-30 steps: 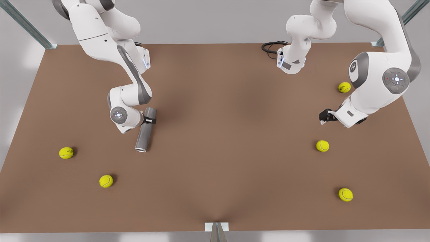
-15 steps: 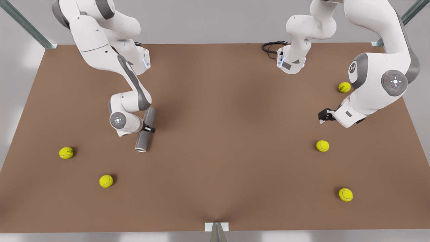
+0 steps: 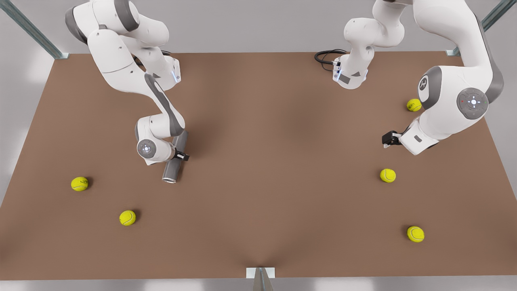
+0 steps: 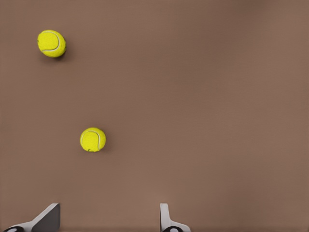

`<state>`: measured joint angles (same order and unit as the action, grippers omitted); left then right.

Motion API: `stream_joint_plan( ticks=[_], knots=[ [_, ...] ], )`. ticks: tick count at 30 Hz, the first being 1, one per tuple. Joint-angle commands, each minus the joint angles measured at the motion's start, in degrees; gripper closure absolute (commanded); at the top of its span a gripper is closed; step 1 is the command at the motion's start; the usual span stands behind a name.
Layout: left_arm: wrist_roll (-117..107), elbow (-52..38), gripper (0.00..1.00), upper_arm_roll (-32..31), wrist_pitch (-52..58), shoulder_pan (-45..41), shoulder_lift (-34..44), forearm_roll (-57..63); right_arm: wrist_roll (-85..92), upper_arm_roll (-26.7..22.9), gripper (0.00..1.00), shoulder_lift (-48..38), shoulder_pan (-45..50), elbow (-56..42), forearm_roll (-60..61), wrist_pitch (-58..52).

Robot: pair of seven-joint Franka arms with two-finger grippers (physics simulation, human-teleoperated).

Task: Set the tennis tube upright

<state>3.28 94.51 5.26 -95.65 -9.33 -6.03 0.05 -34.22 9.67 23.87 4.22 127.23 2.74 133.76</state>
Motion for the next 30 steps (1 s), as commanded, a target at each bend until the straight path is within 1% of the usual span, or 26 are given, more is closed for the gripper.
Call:
stream_joint_plan(
  ticks=[1,4,5,6,9,11,13,17,18,20,22,24,25,26,27,28,29,30],
  knots=[
    [0.1,0.0,0.00,0.0,0.1,0.0,0.1,0.0,2.9,-0.1,0.00,0.2,0.0,0.0,0.1,0.8],
    [-0.2,0.0,0.00,0.0,0.1,-0.1,-0.3,0.0,2.9,-0.1,0.00,0.3,0.0,0.0,0.1,0.8],
    [-0.1,0.0,0.00,0.0,0.1,-0.1,-0.3,0.0,2.9,-0.2,0.09,0.3,0.0,0.0,0.1,0.8],
    [-0.1,0.0,0.00,0.0,0.1,-0.1,-0.4,0.0,3.0,-0.1,0.27,0.3,-0.1,0.0,0.1,0.8],
    [-0.1,0.0,0.00,0.0,0.1,0.0,-0.4,0.0,4.3,-0.2,0.39,0.3,-0.3,0.0,0.1,0.7],
    [-0.1,0.0,0.00,0.0,0.1,-0.1,-0.4,0.0,4.3,-0.2,0.40,0.3,-0.2,-0.1,0.1,0.6],
    [-0.1,0.0,0.00,0.0,0.1,-0.1,-0.3,0.0,4.3,-0.2,0.38,0.3,-0.2,-0.1,0.1,0.5],
    [-0.1,0.0,0.00,0.0,0.6,-0.1,-0.3,0.0,7.1,-0.2,0.37,0.1,0.1,-2.2,0.1,-1.3],
    [-0.1,0.0,0.00,0.0,0.6,-0.1,-0.3,0.0,9.3,-0.2,0.37,0.1,0.3,-4.6,0.1,-4.1],
    [-0.1,0.0,0.00,0.0,0.6,-0.1,-0.3,0.0,16.6,-0.1,0.37,0.0,1.1,-6.1,0.1,-4.8],
    [-0.1,0.0,0.00,0.0,0.6,-0.1,-0.3,0.0,24.1,-0.1,0.37,0.1,3.5,-9.2,0.1,-7.7],
    [-0.1,0.0,0.00,0.0,0.6,-0.1,-0.3,0.0,25.3,-0.1,0.37,0.4,9.2,-13.5,0.1,-11.8],
    [-0.1,0.0,0.00,0.0,0.6,-0.1,-0.3,0.0,28.5,-0.4,0.37,1.7,13.9,-17.4,0.1,-14.0],
    [-0.1,0.0,0.00,0.0,0.7,-0.1,-0.3,0.0,34.3,-3.3,0.37,3.5,19.7,-21.6,0.1,-14.6],
    [-0.1,0.0,0.00,0.0,0.8,-0.1,-0.3,0.0,38.7,-8.2,0.37,6.5,26.3,-27.2,0.0,-17.6],
    [-0.1,0.0,0.00,0.0,0.8,-0.1,-0.3,0.0,43.1,-11.4,0.37,10.1,31.7,-33.0,0.1,-19.4],
    [-0.1,0.0,0.00,0.0,0.8,-0.1,-0.3,0.0,43.7,-11.6,0.37,12.0,34.4,-35.3,0.1,-19.4],
    [-0.1,0.0,0.00,0.0,0.8,-0.1,-0.3,0.0,47.5,-14.4,0.37,14.5,38.8,-38.5,0.2,-19.4]
  ],
)
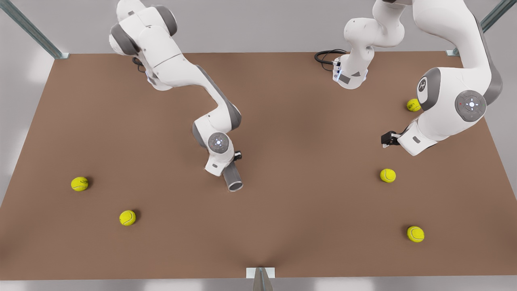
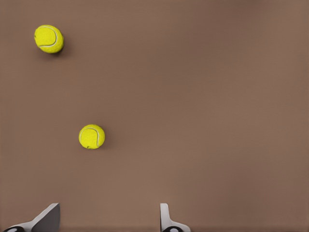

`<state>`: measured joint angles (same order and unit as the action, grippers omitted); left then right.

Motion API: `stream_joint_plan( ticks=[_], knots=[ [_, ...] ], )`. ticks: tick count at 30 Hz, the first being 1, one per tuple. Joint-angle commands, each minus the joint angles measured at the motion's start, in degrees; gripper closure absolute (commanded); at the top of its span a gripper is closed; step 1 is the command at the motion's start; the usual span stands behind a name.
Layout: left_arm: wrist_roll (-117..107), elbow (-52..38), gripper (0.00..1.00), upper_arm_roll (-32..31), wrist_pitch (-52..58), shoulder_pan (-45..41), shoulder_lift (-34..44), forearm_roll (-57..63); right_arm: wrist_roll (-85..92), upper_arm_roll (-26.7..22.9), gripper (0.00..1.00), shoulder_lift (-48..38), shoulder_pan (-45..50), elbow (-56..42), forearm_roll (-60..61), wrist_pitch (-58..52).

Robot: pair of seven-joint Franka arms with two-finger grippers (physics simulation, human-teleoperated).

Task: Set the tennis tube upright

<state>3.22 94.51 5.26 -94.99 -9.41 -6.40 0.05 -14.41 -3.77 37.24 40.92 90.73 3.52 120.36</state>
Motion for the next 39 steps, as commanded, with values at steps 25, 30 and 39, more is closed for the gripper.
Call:
stream_joint_plan(
  ticks=[25,30,39],
  knots=[
    [0.0,0.0,0.00,0.0,0.8,0.1,-0.4,0.0,61.5,-9.5,0.00,14.8,17.9,-12.4,-4.7,5.8],
    [0.0,0.0,0.00,0.0,1.1,0.1,-0.3,0.0,61.9,-9.2,0.00,11.5,17.5,-12.3,-2.5,3.5],
    [-9.4,-0.5,0.00,-0.2,6.8,-5.0,-3.8,-6.3,14.3,-9.2,0.00,-17.5,-14.3,-11.2,9.2,-36.2]
  ],
)
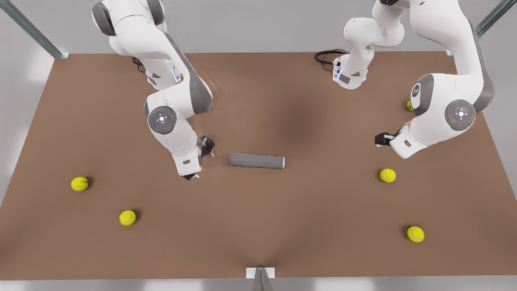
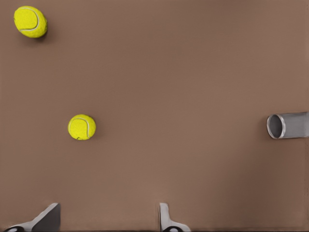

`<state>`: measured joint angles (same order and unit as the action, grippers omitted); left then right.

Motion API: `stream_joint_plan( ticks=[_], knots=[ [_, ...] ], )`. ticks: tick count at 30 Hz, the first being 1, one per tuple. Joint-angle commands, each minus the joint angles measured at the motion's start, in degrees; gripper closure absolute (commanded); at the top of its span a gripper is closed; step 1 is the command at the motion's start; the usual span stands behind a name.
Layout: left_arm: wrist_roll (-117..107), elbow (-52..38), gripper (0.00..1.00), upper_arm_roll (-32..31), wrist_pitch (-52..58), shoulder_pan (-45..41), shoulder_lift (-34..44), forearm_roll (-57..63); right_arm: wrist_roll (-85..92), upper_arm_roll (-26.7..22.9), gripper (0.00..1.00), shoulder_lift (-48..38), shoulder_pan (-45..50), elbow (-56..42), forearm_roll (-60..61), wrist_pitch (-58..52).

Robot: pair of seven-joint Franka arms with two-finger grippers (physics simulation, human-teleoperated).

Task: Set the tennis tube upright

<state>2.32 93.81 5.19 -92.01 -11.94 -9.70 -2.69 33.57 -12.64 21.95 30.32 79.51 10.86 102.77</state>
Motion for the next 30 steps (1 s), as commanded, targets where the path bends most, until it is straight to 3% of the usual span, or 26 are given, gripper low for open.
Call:
stream_joint_plan(
  ticks=[1,3,4,6,7,13,30],
  knots=[
    [-11.6,-3.2,0.00,0.5,3.7,-1.5,-5.1,-12.0,-33.8,3.7,0.00,-2.5,-10.7,1.5,-3.6,-17.8],
    [-3.6,-4.3,0.00,1.3,1.7,8.2,-14.6,-33.9,-33.4,5.3,0.00,-3.1,-12.3,-2.9,-9.5,-19.1],
    [3.9,4.3,0.00,1.4,-7.8,8.4,-16.2,-43.3,-33.8,5.3,0.00,-3.1,-12.2,-3.7,-9.7,-20.5],
    [9.5,13.1,0.00,1.1,-30.2,-1.6,-18.6,-65.1,-33.5,4.9,0.00,-3.2,-12.8,-3.8,-9.5,-22.0],
    [9.5,13.1,0.00,0.8,-31.9,-5.1,-21.0,-71.9,-33.3,5.0,0.00,-3.1,-14.8,-4.1,-9.4,-22.4],
    [28.2,11.9,0.00,-4.3,-31.4,-5.6,-31.5,-82.0,-32.3,5.5,0.00,-2.7,-16.3,-8.5,-9.4,-21.0],
    [43.6,17.6,0.00,-9.1,-30.2,-7.3,-28.0,-82.6,-32.3,5.5,0.00,-3.1,-16.3,-8.3,-9.5,-21.5]
  ],
)
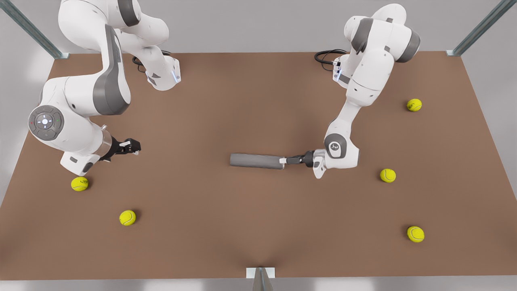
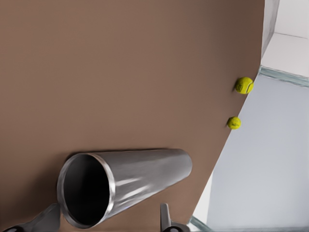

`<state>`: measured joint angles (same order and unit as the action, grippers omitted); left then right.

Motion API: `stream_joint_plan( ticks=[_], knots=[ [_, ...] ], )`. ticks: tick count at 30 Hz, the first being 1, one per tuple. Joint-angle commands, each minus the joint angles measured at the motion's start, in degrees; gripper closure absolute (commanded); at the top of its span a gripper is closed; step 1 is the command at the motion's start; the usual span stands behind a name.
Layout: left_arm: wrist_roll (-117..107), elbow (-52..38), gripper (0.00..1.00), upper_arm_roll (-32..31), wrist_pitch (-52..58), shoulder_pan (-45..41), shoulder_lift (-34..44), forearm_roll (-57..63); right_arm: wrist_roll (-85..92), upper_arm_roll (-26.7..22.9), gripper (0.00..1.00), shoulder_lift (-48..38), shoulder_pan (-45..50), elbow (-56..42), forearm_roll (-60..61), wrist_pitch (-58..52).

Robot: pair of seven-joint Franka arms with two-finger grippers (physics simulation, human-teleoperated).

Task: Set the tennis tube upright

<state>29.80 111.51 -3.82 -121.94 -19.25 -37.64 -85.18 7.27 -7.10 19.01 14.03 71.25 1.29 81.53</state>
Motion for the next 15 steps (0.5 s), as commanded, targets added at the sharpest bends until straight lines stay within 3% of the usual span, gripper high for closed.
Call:
stream_joint_plan(
  ticks=[1,15],
  knots=[
    [16.2,-0.1,0.00,0.0,-0.3,0.0,-0.1,-0.1,-6.1,0.0,0.00,-0.1,0.0,-0.1,0.0,-0.2],
    [16.2,-2.6,0.00,-0.9,-0.8,-0.1,-2.0,-2.5,-6.3,0.2,0.00,-0.1,1.3,0.0,0.1,-0.1]
  ],
)
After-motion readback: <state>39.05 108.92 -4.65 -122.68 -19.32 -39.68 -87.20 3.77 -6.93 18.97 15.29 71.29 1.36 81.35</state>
